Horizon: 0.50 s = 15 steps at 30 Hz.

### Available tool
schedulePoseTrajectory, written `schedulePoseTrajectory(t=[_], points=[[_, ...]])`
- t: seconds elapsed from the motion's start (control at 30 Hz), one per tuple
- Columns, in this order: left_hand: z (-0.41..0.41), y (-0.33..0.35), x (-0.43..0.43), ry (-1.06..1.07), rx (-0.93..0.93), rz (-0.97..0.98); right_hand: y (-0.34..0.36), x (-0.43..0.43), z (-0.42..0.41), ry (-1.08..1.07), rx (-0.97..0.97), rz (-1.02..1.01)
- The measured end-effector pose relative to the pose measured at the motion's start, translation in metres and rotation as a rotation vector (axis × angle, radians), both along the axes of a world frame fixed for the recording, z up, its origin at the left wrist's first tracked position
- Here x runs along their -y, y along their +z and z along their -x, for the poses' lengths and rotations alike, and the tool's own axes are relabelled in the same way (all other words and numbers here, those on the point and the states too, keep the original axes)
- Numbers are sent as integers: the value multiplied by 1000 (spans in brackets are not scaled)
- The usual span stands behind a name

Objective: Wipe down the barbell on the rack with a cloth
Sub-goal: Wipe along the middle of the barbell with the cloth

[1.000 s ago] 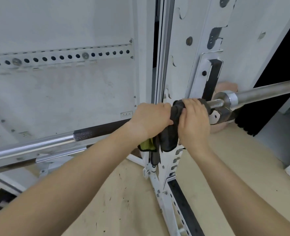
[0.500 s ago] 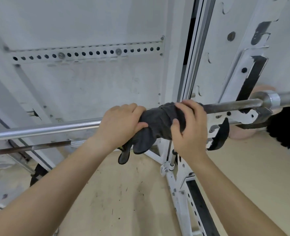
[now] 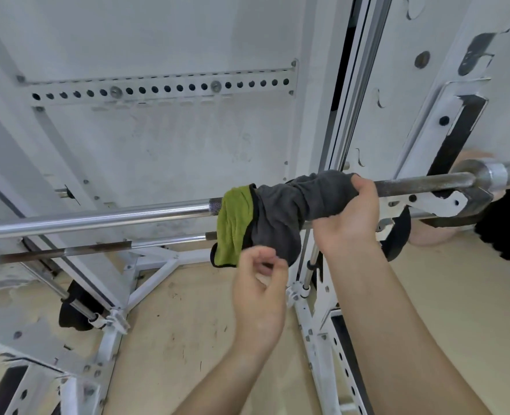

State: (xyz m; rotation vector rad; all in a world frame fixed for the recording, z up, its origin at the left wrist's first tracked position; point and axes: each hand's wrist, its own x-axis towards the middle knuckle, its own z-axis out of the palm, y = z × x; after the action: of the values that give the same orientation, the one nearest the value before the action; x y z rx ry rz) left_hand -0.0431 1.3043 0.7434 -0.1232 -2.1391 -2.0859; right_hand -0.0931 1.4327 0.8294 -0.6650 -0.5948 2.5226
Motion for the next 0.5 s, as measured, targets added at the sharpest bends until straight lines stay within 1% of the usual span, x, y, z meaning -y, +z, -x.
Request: schedulePoseTrajectory(t=[0.03, 0.07, 0.1, 0.13, 0.17, 0.23, 0.3, 0.37, 0.43, 0.5], points=[[-2, 0, -9, -87, 328, -212, 1, 3, 1, -2, -1, 34], [2, 3, -17, -158, 560, -381, 1, 6, 2, -3, 3, 52], [9, 7, -23, -219, 673, -536, 1, 9, 3, -4, -1, 62], [19, 13, -24, -251, 669, -668, 2, 11, 3, -4, -12, 70], [30, 23, -23, -249, 596, -779, 2, 14, 3, -6, -37, 80], [53, 37, -10, -172, 443, -978, 0, 23, 2, 17, -96, 100], [67, 48, 11, -115, 396, -1151, -6, 39, 0, 106, -129, 108], [73, 52, 30, -99, 389, -1262, -13, 53, -3, 205, -150, 123], [72, 54, 34, -74, 399, -1294, -16, 57, -5, 259, -172, 161], [69, 57, 20, -73, 414, -1296, -16, 45, -8, 270, -188, 213]])
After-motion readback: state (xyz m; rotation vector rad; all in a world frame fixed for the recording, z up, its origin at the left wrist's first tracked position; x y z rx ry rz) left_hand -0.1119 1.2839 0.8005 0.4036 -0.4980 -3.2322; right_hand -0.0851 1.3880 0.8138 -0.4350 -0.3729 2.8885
